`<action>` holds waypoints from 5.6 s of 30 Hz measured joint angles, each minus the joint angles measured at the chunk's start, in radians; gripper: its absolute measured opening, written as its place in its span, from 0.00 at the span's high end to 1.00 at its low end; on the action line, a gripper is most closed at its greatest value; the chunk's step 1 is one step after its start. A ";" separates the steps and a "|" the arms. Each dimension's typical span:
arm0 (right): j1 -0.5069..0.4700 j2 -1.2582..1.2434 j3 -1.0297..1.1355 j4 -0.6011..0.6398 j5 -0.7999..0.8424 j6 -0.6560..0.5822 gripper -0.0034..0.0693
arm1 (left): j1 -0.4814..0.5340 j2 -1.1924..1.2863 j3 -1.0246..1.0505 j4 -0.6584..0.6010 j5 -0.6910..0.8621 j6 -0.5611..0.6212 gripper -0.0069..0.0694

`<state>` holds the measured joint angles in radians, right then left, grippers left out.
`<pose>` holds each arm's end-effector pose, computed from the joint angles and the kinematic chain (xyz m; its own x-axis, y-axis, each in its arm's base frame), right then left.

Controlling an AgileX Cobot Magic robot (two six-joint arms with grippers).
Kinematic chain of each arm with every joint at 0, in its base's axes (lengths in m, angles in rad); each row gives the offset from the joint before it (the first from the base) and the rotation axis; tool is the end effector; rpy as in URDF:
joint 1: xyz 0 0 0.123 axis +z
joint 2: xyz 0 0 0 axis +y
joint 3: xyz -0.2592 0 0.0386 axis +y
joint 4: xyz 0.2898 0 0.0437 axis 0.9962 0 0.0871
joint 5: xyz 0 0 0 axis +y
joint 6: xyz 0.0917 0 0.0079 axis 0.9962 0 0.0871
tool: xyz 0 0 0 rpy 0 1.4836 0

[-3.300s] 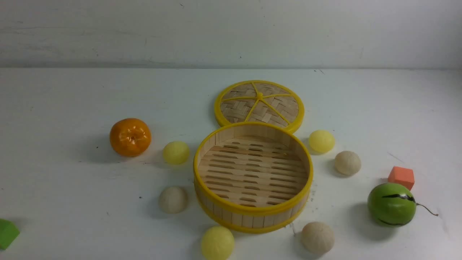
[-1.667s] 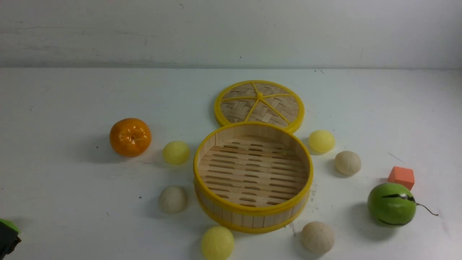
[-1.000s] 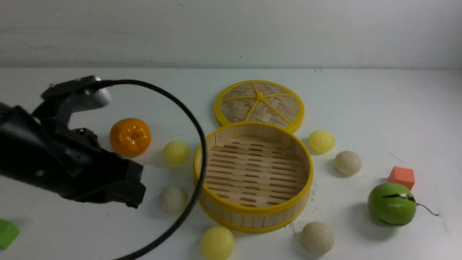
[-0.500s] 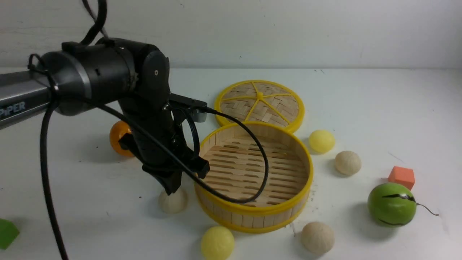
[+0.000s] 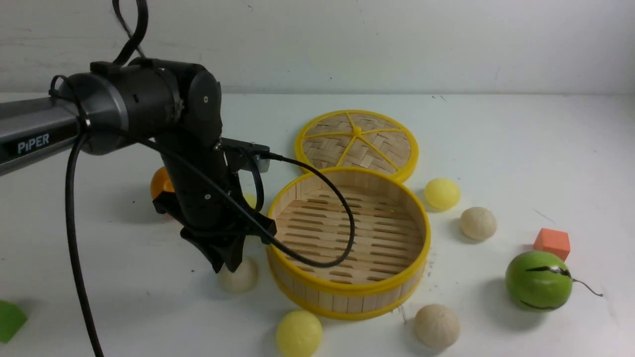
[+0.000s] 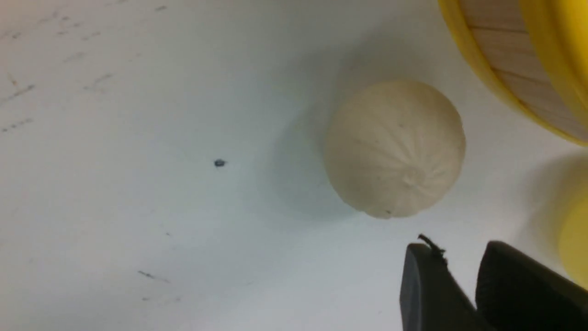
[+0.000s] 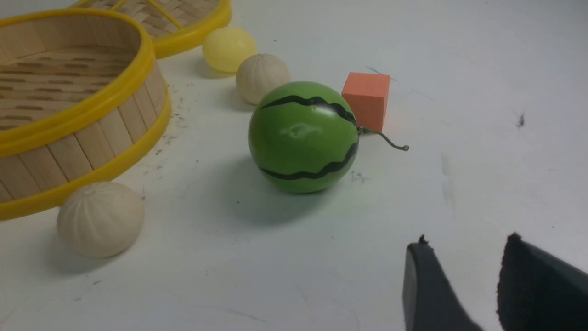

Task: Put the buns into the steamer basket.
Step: Use the left arm to grab a steamed stuffed bun, then use the left arm to put the steamed stuffed bun into the steamer, then use the left arm to grab a steamed stuffed bun, then use the left arm to put the steamed stuffed bun into the steamer

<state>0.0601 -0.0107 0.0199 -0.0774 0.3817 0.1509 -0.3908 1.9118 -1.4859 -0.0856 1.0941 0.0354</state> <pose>0.1183 0.0045 0.1723 -0.2992 0.0611 -0.9522 -0.0090 0.9977 0.0668 0.3835 -0.1656 0.1835 -0.9172 0.3736 -0.1387 0.3860 0.9194 -0.0758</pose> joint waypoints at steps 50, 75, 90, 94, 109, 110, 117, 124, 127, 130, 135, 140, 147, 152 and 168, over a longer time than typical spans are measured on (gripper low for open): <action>0.000 0.000 0.000 -0.002 0.000 0.000 0.62 | -0.002 0.082 0.011 0.011 -0.114 -0.007 0.59; 0.000 0.000 0.000 -0.002 0.000 0.000 0.62 | -0.105 -0.052 -0.287 0.036 0.023 -0.017 0.93; 0.000 0.000 0.000 -0.002 0.000 0.000 0.62 | -0.141 0.425 -0.739 0.093 0.053 -0.011 0.92; 0.000 0.000 0.000 -0.002 0.000 0.000 0.62 | -0.140 0.440 -0.747 0.117 0.053 -0.013 0.85; 0.000 0.000 0.000 -0.002 0.000 0.000 0.62 | -0.140 0.246 -0.734 0.192 0.140 -0.125 0.39; 0.000 0.000 0.000 -0.002 0.000 0.000 0.62 | -0.139 0.188 -0.714 0.226 0.140 -0.131 0.46; 0.000 0.000 0.000 -0.002 0.000 0.000 0.62 | -0.055 0.055 -0.472 0.215 0.141 -0.046 0.87; 0.000 0.000 0.000 -0.003 0.000 0.000 0.62 | 0.079 0.227 -0.462 0.079 0.081 0.123 0.84; 0.000 0.000 0.000 -0.003 0.000 0.000 0.62 | 0.093 0.290 -0.518 0.067 0.077 0.138 0.74; 0.000 0.000 0.000 -0.003 0.000 0.000 0.62 | 0.095 0.340 -0.571 0.055 0.072 0.144 0.60; 0.000 0.000 0.000 -0.003 0.000 0.000 0.62 | 0.094 0.355 -0.589 0.042 0.046 0.147 0.54; 0.000 0.000 0.000 -0.003 0.000 0.000 0.62 | 0.094 0.383 -0.589 0.046 0.033 0.147 0.55; 0.000 0.000 0.000 -0.003 0.000 0.000 0.62 | 0.094 0.400 -0.590 0.050 -0.011 0.148 0.57; 0.000 0.000 0.000 -0.003 0.000 0.000 0.62 | 0.094 0.402 -0.591 0.051 -0.018 0.148 0.58; 0.000 0.000 0.000 -0.003 0.000 0.000 0.62 | 0.094 0.404 -0.595 0.062 0.065 0.125 0.93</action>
<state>0.0601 -0.0107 0.0199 -0.0804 0.3818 0.1509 -0.2964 2.3162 -2.0807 -0.0236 1.1596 0.1599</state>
